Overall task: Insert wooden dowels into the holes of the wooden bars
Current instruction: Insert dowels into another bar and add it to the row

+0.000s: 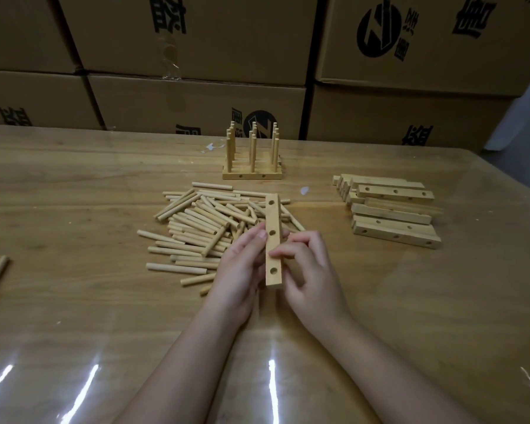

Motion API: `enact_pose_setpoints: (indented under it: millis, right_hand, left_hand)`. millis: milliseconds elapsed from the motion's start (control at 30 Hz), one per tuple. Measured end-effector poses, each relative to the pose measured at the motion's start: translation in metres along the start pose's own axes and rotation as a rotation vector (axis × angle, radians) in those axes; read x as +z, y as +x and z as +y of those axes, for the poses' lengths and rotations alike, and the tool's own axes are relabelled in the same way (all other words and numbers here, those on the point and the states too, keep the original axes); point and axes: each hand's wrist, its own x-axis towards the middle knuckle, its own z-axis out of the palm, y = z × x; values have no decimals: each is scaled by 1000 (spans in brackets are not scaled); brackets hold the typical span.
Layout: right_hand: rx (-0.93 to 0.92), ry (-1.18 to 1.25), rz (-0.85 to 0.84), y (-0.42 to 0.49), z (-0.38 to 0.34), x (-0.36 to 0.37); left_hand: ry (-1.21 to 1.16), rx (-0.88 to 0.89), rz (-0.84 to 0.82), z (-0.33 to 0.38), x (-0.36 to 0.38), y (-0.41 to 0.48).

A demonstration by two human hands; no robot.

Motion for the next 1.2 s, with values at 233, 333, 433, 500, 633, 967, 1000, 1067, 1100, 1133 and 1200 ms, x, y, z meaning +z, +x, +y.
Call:
enact_pose_setpoints:
  millis: [233,333,433,500,633,967,1000,1067,1100,1133,1200]
  right_hand:
    - [94,125,25,1,7,4]
    - [294,147,26,3,15,5]
    - [393,147,-144,3,19,6]
    - [353,170,-258,3,18,8]
    - [270,57,-428,3,16,8]
    - [110,-402,-422,3,14,11]
    - [140,-387,-415,4,13,11]
    - [199,-355,-397,5,13,10]
    - [225,-350,-389,6,14,10]
    - [247,-357,-385,6,14,10]
    - [284,-375,-379,7,16,11]
  left_hand:
    - [-143,-5,-9,1,-6,3]
    - [-230,-32,6,1,-5,4]
    - [-307,-69,5,1,-4,4]
    - [-347,-72,-6,2,-4,3]
    - [-463,-66,-20,8,-5,0]
    - [-507,-118,6,10,-2,0]
    - [-503,-121,6,10,-2,-1]
    - [-485,-121,7,9,-1,-2]
    - [-475,-117,6,9,0,-3]
    - [-466,-112,5,9,1,-3]
    - [-444,-110,5,9,2,-4]
